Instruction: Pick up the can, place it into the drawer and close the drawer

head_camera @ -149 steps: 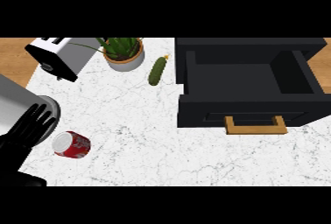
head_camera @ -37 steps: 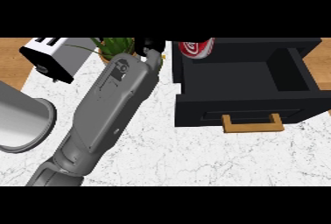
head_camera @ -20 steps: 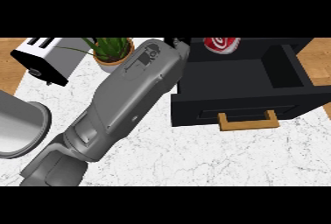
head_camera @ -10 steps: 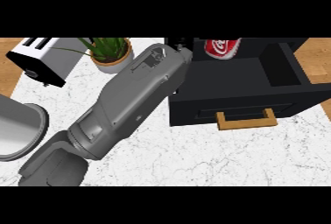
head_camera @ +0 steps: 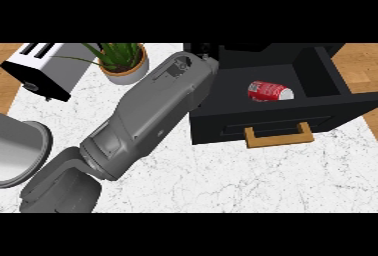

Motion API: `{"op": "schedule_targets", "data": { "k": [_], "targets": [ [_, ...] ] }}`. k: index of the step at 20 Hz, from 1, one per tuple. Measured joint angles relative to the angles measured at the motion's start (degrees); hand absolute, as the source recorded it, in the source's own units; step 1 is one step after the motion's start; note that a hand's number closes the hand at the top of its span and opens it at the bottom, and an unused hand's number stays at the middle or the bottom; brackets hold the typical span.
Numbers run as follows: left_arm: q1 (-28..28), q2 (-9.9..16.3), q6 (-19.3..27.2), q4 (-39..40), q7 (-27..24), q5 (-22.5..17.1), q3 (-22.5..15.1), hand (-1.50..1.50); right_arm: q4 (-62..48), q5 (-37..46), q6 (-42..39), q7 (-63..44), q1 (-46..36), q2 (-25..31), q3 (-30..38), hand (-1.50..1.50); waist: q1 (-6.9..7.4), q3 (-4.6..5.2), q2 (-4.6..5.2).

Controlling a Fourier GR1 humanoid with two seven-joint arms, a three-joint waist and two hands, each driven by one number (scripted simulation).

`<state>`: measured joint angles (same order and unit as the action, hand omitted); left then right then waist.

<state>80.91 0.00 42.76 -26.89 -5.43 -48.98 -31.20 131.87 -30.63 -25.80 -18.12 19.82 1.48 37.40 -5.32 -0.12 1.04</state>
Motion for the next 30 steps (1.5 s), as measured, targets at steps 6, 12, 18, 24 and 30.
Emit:
{"op": "schedule_targets", "data": {
  "k": [6,12,18,24,30],
  "targets": [
    [-1.15,0.0,1.74,0.23,-1.91,-2.87,-2.44,-1.5,-0.26,-0.76,0.72,-0.95,-0.9,1.35,0.98,-1.5,-0.1,0.01,0.06],
    [-1.66,0.01,1.99,1.01,-5.12,-5.59,-3.17,-1.5,0.14,-0.59,0.51,-0.65,-1.66,1.57,0.95,-1.5,-0.32,0.0,0.17],
    [-1.48,0.0,1.22,0.47,-7.46,-7.76,-2.81,-1.5,2.25,6.06,-2.03,4.79,-4.37,4.37,1.83,-1.5,0.3,0.04,0.19],
    [-0.55,0.0,2.2,-1.24,-9.64,-9.71,-3.27,-1.5,3.72,14.71,-3.62,9.34,-8.5,5.27,-1.98,-1.5,1.28,0.05,0.12],
    [0.15,0.0,2.93,-1.75,-11.27,-10.7,-3.42,-1.5,5.73,30.44,-2.89,10.78,-13.37,5.55,-8.74,-1.5,3.04,0.08,-0.01]
  ]
}}
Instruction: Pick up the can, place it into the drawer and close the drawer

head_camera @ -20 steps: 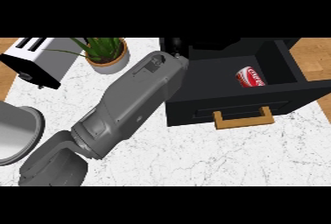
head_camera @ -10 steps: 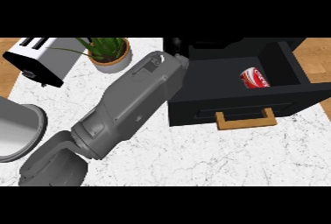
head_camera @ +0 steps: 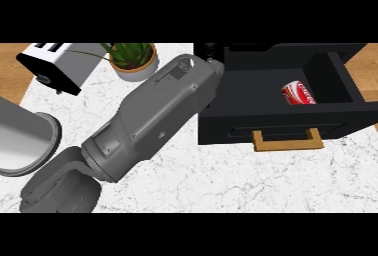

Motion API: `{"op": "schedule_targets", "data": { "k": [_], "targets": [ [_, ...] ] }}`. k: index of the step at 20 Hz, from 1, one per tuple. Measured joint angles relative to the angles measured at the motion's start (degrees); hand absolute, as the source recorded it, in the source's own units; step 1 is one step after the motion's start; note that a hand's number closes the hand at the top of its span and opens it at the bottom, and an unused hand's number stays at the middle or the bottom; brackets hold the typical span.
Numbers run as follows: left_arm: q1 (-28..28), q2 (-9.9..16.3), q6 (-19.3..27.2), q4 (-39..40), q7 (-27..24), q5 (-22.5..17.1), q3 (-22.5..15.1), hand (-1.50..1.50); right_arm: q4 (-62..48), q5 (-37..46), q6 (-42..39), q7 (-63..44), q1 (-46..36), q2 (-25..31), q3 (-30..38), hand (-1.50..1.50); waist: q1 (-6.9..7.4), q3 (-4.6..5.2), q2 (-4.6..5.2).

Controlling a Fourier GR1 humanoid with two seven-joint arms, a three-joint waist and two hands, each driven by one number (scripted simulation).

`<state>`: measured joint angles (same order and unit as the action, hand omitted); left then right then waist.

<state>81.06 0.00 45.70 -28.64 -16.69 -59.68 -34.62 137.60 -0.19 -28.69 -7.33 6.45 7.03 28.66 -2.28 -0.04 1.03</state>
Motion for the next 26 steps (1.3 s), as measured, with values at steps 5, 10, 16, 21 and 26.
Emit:
{"op": "schedule_targets", "data": {
  "k": [5,10,16,21,26],
  "targets": [
    [0.25,0.0,-0.23,-0.26,0.65,-0.75,0.23,-1.5,-2.76,15.42,2.37,1.82,-4.87,-0.72,-8.86,-1.5,1.38,0.03,-0.11],
    [0.14,0.32,-0.8,-0.03,1.88,-0.28,1.05,-1.5,-9.72,29.55,7.06,4.65,-10.3,-0.84,-16.91,-1.5,2.38,0.03,-0.41],
    [-0.4,1.01,-0.16,-0.84,3.62,1.62,1.43,-1.5,-21.96,42.43,13.56,7.5,-18.13,-0.5,-23.97,-1.5,3.25,0.04,-0.68],
    [-1.07,3.24,-0.02,-2.76,5.91,3.07,1.57,-1.5,-33.75,50.17,17.98,10.39,-24.21,0.9,-27.4,-1.5,3.72,0.04,-0.81],
    [-3.21,6.14,-0.43,-5.53,7.58,4.55,1.37,-1.5,-45.48,57.45,21.38,11.65,-30.44,2.22,-30.27,-1.5,4.22,0.05,-0.91]
  ]
}}
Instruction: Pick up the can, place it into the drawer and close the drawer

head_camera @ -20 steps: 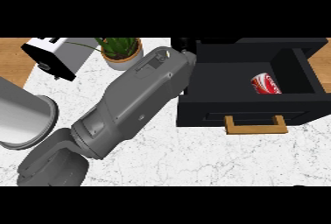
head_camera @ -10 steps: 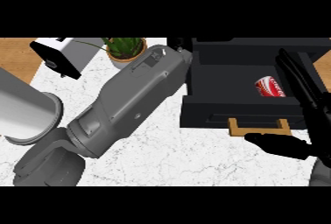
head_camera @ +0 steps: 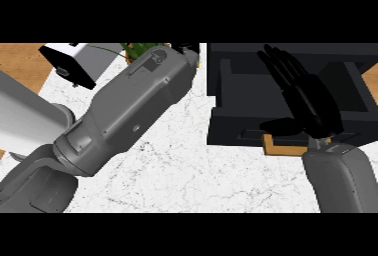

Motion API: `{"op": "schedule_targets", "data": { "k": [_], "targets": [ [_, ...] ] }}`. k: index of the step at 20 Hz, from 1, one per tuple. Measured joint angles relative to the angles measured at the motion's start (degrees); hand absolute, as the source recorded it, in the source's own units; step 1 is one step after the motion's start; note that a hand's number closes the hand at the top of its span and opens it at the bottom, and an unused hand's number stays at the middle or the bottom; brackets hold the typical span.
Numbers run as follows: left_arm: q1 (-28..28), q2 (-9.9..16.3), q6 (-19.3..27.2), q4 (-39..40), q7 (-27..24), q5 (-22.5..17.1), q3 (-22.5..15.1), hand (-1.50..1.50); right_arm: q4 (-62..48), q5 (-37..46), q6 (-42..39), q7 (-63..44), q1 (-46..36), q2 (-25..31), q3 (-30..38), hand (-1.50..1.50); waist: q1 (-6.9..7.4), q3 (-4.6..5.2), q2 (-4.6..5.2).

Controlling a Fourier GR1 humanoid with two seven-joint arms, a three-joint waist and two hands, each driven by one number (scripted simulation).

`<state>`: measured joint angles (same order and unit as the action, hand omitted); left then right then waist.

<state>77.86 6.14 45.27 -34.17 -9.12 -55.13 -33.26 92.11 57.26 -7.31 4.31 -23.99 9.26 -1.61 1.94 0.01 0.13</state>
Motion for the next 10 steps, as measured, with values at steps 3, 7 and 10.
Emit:
{"op": "schedule_targets", "data": {
  "k": [3,7,10],
  "targets": [
    [-0.84,1.88,1.08,-2.63,2.1,1.02,-0.34,-1.5,-7.23,4.08,3.84,0.33,-2.3,-0.33,-1.06,-1.5,0.12,-0.01,-0.09],
    [-1.67,4.58,1.54,-5.59,4.43,2.08,-0.03,-1.5,-18.73,7.28,9.89,1.3,-6.93,-1.01,-0.22,-1.5,0.28,-0.02,0.01],
    [-2.8,5.85,2.69,-8.94,6.21,3.09,-0.5,-1.5,-27.39,9.51,14.63,1.36,-10.22,-1.77,0.64,-1.5,0.61,-0.04,0.03]
  ]
}}
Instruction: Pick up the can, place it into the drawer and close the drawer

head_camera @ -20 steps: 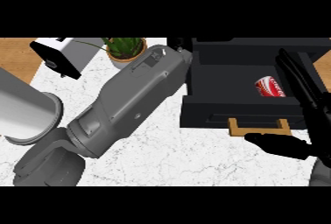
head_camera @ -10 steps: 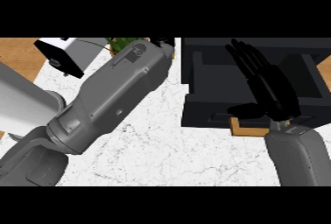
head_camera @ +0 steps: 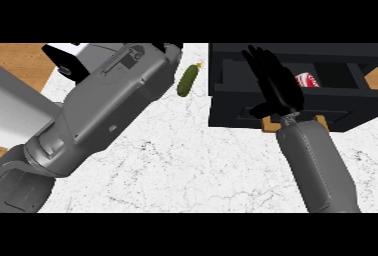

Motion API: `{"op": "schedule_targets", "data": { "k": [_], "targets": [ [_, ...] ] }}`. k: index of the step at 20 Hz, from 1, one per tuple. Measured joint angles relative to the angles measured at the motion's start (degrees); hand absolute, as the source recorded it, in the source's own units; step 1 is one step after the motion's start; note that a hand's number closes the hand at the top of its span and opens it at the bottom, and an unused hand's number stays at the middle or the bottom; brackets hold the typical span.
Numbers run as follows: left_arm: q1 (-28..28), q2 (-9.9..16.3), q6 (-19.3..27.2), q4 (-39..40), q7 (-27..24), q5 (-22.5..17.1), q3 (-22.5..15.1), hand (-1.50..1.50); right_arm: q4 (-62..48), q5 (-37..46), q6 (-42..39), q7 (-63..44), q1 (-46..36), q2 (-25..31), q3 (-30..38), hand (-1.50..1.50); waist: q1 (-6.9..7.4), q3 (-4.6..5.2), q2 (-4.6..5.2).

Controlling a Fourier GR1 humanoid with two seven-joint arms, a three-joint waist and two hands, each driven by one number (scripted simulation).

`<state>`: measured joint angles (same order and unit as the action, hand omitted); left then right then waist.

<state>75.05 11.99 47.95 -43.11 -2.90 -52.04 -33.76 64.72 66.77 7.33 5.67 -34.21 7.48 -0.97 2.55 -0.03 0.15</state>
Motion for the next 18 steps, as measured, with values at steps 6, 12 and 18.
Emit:
{"op": "schedule_targets", "data": {
  "k": [6,12,18],
  "targets": [
    [-3.72,4.01,0.4,-6.12,2.7,1.61,-0.3,-1.5,-13.2,4.54,9.4,0.73,-6.26,0.59,1.72,-1.5,0.32,0.67,-0.59],
    [-5.88,7.2,-0.42,-10.57,4.7,2.43,0.24,-1.5,-24.2,6.18,17.7,2.35,-11.95,1.47,4.47,-1.5,1.15,0.96,-0.56],
    [-8.84,9.84,-0.23,-15.02,6.35,3.27,0.7,-1.5,-32.91,6.69,24.02,3.25,-16.87,2.09,7.09,-1.5,1.51,0.86,-0.26]
  ]
}}
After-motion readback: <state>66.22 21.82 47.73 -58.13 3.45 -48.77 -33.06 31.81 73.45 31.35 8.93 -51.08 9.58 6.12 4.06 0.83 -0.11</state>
